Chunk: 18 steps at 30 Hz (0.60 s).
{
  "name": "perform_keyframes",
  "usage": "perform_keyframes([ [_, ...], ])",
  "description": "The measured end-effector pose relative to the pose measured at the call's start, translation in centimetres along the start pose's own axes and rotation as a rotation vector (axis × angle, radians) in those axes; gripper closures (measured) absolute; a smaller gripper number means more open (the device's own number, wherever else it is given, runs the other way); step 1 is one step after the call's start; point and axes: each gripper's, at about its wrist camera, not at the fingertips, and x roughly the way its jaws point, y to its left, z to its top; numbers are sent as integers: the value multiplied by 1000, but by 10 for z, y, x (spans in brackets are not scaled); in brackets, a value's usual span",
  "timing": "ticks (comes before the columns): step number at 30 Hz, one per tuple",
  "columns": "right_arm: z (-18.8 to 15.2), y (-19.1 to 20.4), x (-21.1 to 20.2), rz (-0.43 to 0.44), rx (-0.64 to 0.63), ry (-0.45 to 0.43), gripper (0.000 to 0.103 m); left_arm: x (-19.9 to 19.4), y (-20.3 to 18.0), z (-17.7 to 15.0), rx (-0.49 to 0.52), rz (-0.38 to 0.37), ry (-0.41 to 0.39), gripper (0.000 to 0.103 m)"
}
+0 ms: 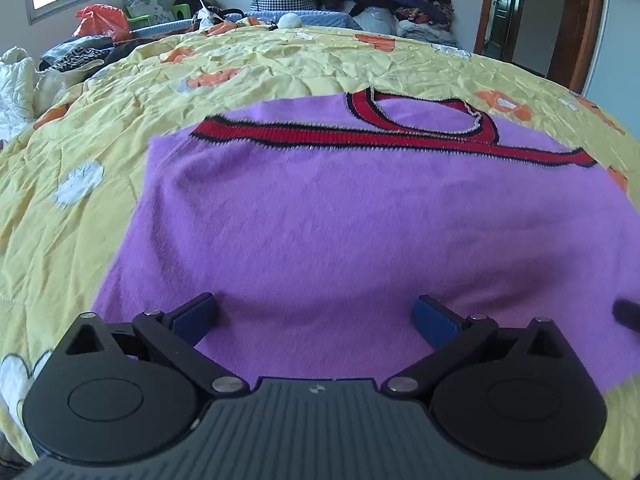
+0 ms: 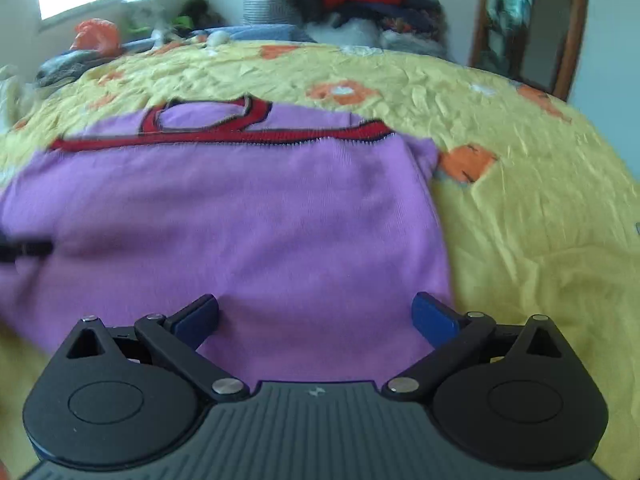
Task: Fold small clothes
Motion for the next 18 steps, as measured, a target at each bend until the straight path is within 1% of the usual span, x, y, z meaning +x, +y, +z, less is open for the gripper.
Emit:
perform_keyframes([
  [1, -2, -7, -3, 4, 7, 7, 0, -3, 5, -5, 5, -1, -4, 0],
  [3, -7, -12, -9, -8, -28, 11, 0, -12, 18, -18, 4, -11, -22, 0],
  [5, -10, -26, -10, 30, 27, 31, 0, -22, 32, -34, -2, -18, -52, 0],
  [7, -13, -31, -13, 38, 13, 29, 0, -33, 41, -49, -9, -8, -77, 0],
  [9, -12, -33, -17, 41, 34, 44, 0, -44, 46, -55, -20, -4, -67, 0],
  [11, -11, -32, -24, 26, 47, 30, 0, -54, 46, -54, -10, 12, -52, 0],
  [14, -8, -30, -26, 33, 59, 5, 0, -67, 45, -44, -11, -4, -101, 0],
  [16, -1, -29, -21, 32, 65, 3, 0, -66, 42, -35, -6, -17, -125, 0],
  [17, 2, -28, -20, 24, 66, -2, 0, -60, 40, -31, 2, -12, -115, 0],
  [18, 6, -28, -18, 20, 66, -3, 0, -52, 39, -30, 15, 9, -83, 0],
])
